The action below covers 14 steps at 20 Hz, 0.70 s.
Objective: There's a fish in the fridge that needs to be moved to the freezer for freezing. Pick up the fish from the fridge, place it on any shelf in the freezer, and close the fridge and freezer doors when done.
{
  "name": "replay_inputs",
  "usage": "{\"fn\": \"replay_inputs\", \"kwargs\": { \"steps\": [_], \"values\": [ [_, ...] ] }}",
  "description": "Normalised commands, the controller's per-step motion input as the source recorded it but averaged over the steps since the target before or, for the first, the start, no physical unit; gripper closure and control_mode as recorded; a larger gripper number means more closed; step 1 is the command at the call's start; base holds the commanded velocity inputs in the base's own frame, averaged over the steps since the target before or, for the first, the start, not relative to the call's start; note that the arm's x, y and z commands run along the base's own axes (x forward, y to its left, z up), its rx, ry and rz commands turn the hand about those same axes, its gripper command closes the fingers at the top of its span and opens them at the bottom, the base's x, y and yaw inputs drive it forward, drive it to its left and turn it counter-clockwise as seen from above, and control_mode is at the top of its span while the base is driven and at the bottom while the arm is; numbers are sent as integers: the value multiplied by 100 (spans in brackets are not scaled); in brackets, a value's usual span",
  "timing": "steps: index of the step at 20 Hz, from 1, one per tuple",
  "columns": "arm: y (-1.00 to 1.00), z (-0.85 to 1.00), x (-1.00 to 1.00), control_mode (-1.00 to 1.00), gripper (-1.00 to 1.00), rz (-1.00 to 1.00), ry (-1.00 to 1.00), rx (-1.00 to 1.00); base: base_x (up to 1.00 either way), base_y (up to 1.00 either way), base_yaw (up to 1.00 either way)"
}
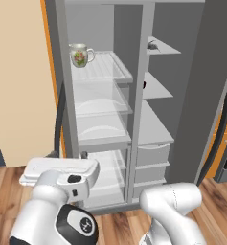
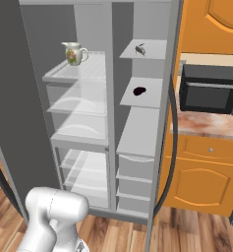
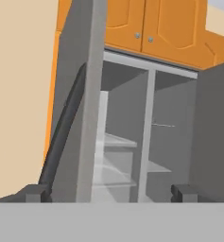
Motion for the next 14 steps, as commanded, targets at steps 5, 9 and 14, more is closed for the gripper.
{"fn": "replay_inputs", "kwargs": {
  "steps": [5, 9, 14],
  "values": [
    [40, -20, 15, -100, -100, -4, -12, 0, 0, 0, 0],
    [35, -21, 14, -100, -100, 0, -3, 0, 0, 0, 0],
    [31, -34, 34, -100, -100, 0, -1, 1, 0, 0, 0]
  ]
}}
